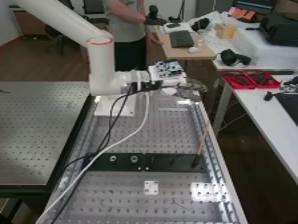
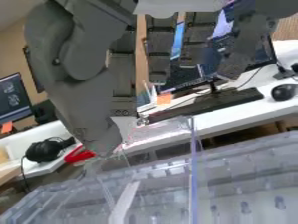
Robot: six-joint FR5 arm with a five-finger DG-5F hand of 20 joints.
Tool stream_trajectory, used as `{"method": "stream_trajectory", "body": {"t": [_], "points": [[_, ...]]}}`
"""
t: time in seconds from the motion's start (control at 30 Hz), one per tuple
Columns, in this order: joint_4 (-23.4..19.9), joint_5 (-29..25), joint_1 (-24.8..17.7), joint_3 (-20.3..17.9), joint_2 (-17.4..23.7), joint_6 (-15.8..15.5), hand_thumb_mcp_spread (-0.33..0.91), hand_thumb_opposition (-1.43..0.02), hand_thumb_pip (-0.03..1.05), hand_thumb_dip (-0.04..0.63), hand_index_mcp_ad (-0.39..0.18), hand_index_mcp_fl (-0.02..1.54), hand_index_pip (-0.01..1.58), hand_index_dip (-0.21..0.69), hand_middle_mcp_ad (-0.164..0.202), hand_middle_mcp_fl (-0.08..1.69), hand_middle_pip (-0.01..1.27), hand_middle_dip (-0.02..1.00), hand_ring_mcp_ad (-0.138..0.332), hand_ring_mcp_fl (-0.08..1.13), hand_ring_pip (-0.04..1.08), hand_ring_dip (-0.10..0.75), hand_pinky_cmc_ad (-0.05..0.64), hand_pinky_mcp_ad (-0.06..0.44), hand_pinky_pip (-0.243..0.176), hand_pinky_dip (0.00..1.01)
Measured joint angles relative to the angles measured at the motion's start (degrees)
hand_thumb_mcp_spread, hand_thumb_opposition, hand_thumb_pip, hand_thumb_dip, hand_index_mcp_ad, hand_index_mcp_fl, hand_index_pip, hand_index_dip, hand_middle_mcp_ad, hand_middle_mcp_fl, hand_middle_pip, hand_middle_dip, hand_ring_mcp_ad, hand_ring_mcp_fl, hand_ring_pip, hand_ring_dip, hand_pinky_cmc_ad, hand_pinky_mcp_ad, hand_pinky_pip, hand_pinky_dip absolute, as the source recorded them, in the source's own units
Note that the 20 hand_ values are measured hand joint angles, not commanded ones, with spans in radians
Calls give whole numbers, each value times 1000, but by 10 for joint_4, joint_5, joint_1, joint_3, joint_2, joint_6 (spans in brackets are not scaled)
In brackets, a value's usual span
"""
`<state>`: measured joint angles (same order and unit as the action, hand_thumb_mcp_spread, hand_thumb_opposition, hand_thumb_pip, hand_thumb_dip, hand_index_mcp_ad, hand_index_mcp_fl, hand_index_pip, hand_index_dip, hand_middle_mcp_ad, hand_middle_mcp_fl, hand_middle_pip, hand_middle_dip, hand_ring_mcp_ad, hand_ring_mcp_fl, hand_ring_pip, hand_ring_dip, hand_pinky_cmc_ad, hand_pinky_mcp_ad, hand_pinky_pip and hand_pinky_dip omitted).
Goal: Grab the paper clip and place it in the clear container
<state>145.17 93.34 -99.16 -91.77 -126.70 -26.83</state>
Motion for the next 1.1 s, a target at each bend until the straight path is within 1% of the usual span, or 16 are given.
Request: {"method": "stream_trajectory", "body": {"t": [0.2, 0.33, 0.37, 0.43, 0.53, 0.57, 0.6, 0.63, 0.67, 0.7, 0.73, 0.77, 0.83, 0.9, 0.97, 1.1], "points": [[27, 1, 1, 20, -15, -1, 494, -937, 597, 295, -138, 569, 1442, 101, 35, 232, 129, 175, 99, 45, 106, 112, 340, 279, 56, 192], [49, 7, 2, 30, -20, -2, 485, -923, 595, 295, -143, 506, 1466, 113, 37, 185, 129, 175, 99, 44, 106, 112, 340, 279, 56, 202], [50, 8, 2, 30, -20, -2, 483, -934, 613, 298, -147, 442, 1461, 117, 37, 169, 129, 175, 99, 42, 106, 112, 340, 279, 56, 215], [52, 10, 3, 29, -19, 2, 468, -899, 654, 297, -154, 239, 1457, 103, 37, 124, 126, 175, 103, 35, 106, 112, 340, 278, 51, 246], [51, 11, 4, 26, -16, 3, 426, -867, 668, 297, -154, 119, 1445, 106, 35, 87, 126, 175, 101, 0, 96, 112, 340, 279, 28, 304], [50, 11, 5, 25, -15, 3, 422, -848, 693, 297, -154, 99, 1445, 106, 35, 75, 126, 175, 101, 0, 96, 112, 340, 278, 19, 304], [48, 11, 5, 23, -13, 4, 412, -841, 716, 300, -154, 80, 1445, 106, 35, 75, 126, 175, 101, 0, 99, 112, 340, 278, 21, 325], [47, 10, 6, 21, -11, 5, 407, -824, 719, 297, -152, 70, 1447, 106, 37, 75, 126, 175, 101, -2, 99, 112, 340, 279, 3, 337], [46, 10, 6, 20, -10, 5, 394, -822, 721, 297, -152, 52, 1447, 106, 33, 75, 126, 175, 101, -2, 99, 112, 340, 278, 3, 353], [44, 10, 7, 19, -9, 6, 393, -808, 721, 297, -152, 42, 1447, 106, 37, 75, 126, 175, 101, -2, 99, 112, 340, 278, -12, 365], [42, 10, 8, 17, -6, 7, 393, -808, 721, 297, -152, 23, 1450, 103, 37, 75, 126, 175, 101, -2, 99, 112, 344, 279, -10, 382], [41, 10, 8, 16, -4, 7, 393, -808, 721, 297, -152, 14, 1431, 103, 37, 75, 126, 175, 101, -2, 99, 112, 340, 278, -26, 379], [35, 11, 10, 9, 7, 7, 398, -808, 721, 297, -152, 7, 1433, 101, 37, 75, 126, 175, 101, 0, 99, 112, 340, 278, -26, 415], [29, 14, 11, 1, 19, 6, 382, -808, 726, 297, -152, 9, 1435, 105, 37, 75, 126, 175, 101, -2, 99, 112, 340, 278, -44, 415], [23, 18, 13, -8, 35, 4, 368, -803, 726, 297, -152, 5, 1421, 103, 37, 75, 124, 175, 101, -2, 99, 112, 340, 279, -42, 429], [14, 28, 21, -32, 82, -3, 367, -806, 726, 297, -152, 7, 1417, 101, 33, 75, 126, 175, 101, -2, 99, 112, 340, 278, -61, 443]]}}
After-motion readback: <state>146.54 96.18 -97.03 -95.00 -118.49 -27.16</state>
